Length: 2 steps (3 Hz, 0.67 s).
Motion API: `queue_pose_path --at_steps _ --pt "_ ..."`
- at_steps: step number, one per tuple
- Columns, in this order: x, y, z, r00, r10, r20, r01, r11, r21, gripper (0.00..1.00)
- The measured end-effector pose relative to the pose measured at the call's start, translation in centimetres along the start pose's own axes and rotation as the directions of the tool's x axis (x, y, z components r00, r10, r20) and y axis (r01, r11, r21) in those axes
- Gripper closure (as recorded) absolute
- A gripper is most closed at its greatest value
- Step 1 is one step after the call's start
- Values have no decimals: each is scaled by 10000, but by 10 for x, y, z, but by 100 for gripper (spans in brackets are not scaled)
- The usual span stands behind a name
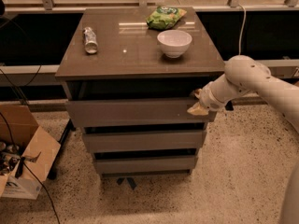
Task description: Open top drawer
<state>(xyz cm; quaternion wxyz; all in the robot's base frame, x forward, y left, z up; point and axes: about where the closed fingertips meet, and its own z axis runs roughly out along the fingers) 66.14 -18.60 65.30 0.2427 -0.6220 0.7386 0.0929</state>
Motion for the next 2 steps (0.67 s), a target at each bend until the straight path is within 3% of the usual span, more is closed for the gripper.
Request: queue_pose_path --at_steps 1,2 --pt "-2 -1 -3 10000 0 0 0 10000 0 100" --pt "-3 -1 -5 10000 0 0 0 10000 -1 100"
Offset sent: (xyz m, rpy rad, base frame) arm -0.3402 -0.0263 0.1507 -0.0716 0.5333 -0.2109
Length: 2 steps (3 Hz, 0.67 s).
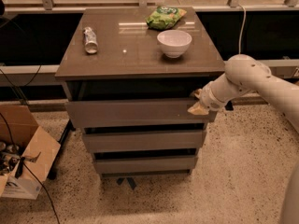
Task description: Open top drawer
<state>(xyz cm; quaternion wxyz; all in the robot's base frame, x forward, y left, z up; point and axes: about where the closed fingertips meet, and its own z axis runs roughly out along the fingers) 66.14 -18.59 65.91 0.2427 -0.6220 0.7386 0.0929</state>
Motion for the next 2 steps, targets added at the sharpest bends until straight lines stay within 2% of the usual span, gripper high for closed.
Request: queue_pose_path --at_steps 2 --pt "-1 0 -2 10000 0 0 0 10000 0 50"
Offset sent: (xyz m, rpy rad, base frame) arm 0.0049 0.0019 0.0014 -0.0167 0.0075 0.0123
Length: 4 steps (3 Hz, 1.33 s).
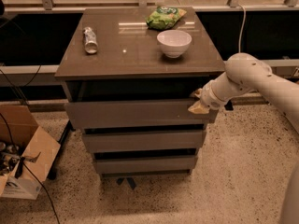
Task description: Open top drawer
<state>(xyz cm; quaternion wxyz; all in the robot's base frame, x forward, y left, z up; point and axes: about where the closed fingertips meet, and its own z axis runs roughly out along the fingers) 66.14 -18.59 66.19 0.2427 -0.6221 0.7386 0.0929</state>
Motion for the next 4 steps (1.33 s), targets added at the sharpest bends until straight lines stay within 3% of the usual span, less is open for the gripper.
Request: queue_pose_path --at_steps 1,2,3,4 --pt "0 0 0 10000 0 0 0 10000 0 27" --pt "0 0 0 10000 0 0 0 10000 0 16" --pt "12 33 -11 9995 215 -222 -227 9983 -545 27" --pt "12 33 -11 9995 215 -222 -227 9983 -545 9"
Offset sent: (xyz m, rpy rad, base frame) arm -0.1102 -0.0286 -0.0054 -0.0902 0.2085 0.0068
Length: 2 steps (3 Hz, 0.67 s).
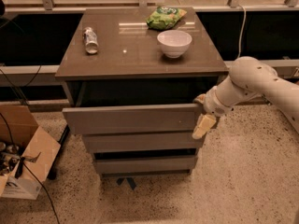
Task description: Open top drawer
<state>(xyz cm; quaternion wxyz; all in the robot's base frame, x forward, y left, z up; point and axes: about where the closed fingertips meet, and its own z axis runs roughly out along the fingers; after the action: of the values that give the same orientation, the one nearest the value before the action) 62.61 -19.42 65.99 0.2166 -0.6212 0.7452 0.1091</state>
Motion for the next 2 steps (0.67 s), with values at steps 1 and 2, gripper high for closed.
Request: queue_pose_path --at_steps 1,2 --pt "1 24 -13 9993 -340 -176 332 9985 -445 0" --pt "4 44 -21 9983 -509 -271 482 9944 -939 0"
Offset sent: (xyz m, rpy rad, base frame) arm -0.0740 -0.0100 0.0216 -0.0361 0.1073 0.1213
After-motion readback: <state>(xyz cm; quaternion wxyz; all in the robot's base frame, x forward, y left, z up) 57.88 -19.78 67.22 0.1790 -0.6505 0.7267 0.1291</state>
